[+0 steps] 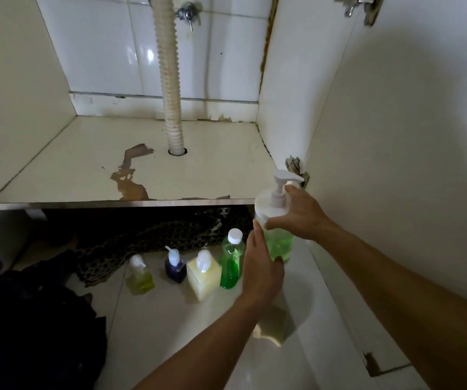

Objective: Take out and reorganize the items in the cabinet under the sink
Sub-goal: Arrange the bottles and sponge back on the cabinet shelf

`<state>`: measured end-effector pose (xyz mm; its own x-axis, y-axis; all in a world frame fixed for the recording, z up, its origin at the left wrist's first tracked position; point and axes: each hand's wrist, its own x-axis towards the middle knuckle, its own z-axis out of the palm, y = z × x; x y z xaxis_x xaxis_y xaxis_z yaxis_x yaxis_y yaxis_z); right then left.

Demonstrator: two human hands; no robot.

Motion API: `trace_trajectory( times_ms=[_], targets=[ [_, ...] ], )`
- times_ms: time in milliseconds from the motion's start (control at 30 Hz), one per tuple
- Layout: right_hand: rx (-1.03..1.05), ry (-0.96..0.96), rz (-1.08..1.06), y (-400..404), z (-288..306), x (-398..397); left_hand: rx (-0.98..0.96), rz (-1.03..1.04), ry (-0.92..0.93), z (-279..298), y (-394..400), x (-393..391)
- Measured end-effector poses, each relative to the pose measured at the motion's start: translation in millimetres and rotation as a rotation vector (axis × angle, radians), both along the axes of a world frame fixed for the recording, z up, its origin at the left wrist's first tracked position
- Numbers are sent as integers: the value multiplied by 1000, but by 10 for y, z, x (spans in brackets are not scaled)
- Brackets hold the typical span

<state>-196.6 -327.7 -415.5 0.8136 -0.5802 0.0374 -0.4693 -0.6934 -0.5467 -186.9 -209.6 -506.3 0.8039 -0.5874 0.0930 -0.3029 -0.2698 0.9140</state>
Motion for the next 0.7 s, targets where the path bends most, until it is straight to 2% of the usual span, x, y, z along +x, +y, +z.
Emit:
trace_trajectory(
  times_ms=[233, 367, 700],
  targets=[
    [-8, -170, -13, -108, 435, 178, -19, -28, -151, 442, -55, 329],
    [63, -257, -34, -177, 594, 395, -3, -26, -260, 618, -136, 622],
    [227, -382, -117, -405, 505, 1070, 54, -62, -324, 596, -470, 1371]
  ],
)
